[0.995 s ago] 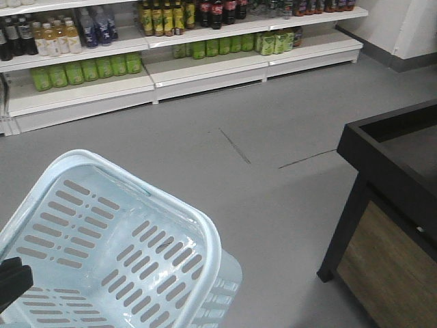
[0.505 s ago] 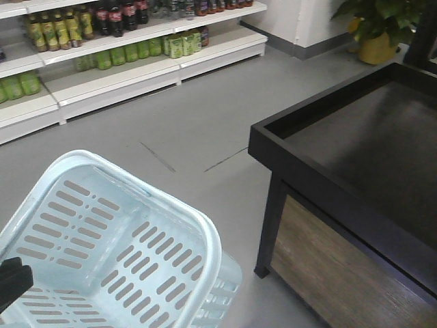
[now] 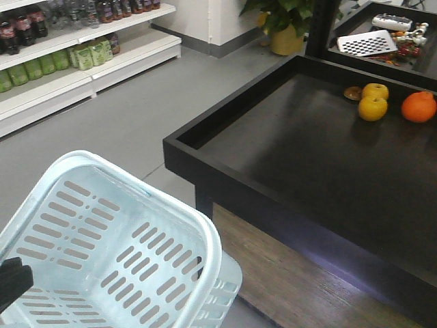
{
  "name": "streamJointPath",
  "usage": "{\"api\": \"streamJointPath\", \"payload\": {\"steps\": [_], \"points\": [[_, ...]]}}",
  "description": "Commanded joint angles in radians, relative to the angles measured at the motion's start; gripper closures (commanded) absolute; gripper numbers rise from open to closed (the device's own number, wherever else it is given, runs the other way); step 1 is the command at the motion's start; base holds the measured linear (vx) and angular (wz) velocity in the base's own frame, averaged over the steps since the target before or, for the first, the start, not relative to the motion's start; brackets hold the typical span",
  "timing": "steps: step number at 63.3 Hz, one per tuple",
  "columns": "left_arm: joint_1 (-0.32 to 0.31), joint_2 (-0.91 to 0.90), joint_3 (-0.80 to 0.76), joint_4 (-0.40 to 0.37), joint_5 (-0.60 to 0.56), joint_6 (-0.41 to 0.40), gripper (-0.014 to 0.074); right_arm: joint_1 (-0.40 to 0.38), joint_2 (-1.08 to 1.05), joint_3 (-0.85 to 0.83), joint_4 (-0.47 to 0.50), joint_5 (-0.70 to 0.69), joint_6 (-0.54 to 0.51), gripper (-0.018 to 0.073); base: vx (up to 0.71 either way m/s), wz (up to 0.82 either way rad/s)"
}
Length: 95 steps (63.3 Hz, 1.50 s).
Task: Pick three apples into basket with both arms
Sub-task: 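Drive the base with the held basket toward the apple table, then position the base at the fruit table holding the basket in the left gripper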
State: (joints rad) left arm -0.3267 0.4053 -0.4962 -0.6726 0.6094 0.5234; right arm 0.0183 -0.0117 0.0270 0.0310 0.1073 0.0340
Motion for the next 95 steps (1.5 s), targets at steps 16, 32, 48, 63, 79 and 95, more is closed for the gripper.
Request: {"api": "streamJointPath", "payload": {"steps": [16,32,48,63,79,95], "points": [[-0.002,0.005,-0.028,-0.046,-0.083,-0.007,0.0603,-0.007,-0.014,0.015,-0.011,-0.067,-0.008,0.0564,0.10,-0.39],[-0.002,0.005,-0.028,-0.046,-0.083,-0.007,0.0603,-0.007,-0.014,0.015,-0.011,-0.067,-0.008,0.0564,0.09,-0.33],[-0.002,0.005,-0.028,-0.046,-0.083,-0.007,0.0603,-0.007,-0.014,0.015,-0.011,-0.067,-0.008,0.0564,0.07,-0.29],[-0.002,0.005,-0.028,-0.046,-0.083,-0.007,0.0603,-0.007,-0.014,0.015,-0.011,-0.067,-0.008,0.0564,0.07,-0.26],[-0.002,0.005,-0.028,-0.046,-0.083,-0.007,0.0603,-0.007,-0.014,0.015,-0.011,-0.067,-0.008,0.0564,0.06,-0.24],[-0.002,0.005,-0.028,-0.046,-0.083,-0.007,0.0603,-0.007,-0.014,0.015,-0.011,-0.067,-0.008,0.0564,0.08,-0.29]]}}
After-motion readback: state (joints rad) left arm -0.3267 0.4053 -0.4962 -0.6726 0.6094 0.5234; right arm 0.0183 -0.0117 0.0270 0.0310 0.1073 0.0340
